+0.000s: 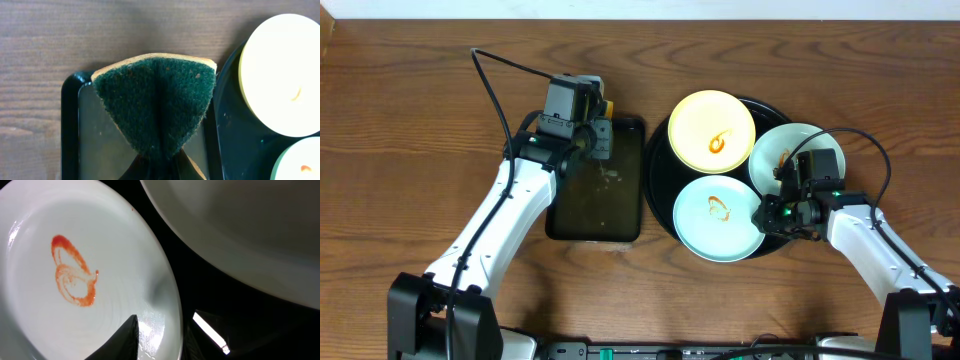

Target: Clean dirty plates on tray and stack at the side

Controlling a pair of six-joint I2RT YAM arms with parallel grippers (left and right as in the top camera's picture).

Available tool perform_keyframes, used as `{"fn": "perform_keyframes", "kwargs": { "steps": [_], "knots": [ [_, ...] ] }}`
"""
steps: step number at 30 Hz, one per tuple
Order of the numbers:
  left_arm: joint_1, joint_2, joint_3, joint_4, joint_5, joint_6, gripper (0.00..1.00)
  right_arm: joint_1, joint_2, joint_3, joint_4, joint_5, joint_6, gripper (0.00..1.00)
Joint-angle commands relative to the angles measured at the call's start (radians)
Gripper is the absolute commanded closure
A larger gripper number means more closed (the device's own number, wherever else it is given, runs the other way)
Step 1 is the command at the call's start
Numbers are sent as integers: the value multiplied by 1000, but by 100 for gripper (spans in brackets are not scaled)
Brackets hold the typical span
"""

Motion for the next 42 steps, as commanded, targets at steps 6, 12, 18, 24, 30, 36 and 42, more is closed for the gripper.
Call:
{"fn": "perform_keyframes", "kwargs": {
  "steps": [6,12,18,24,30,36,42],
  "knots": [
    [-1,-23,8,-50,-19,-10,92,10,7,-33,12,-13,-1,75],
    [-1,-22,7,-76,-19,-9,92,10,7,-58,44,-14,23,87],
    [-1,-22,6,-115,-19,-10,92,10,7,-58,98,-15,44,99],
    [-1,-22,6,-159,67,-79,92,10,7,-58,134,-18,59,99],
    [-11,-22,6,-147,232,-111,93,23,7,-58,135,-23,59,99],
    [-11,-22,6,-141,233,-111,93,70,7,-58,141,-22,58,99],
    [-12,-22,6,-109,233,-126,93,95,7,-58,155,-21,59,99]
  ]
}}
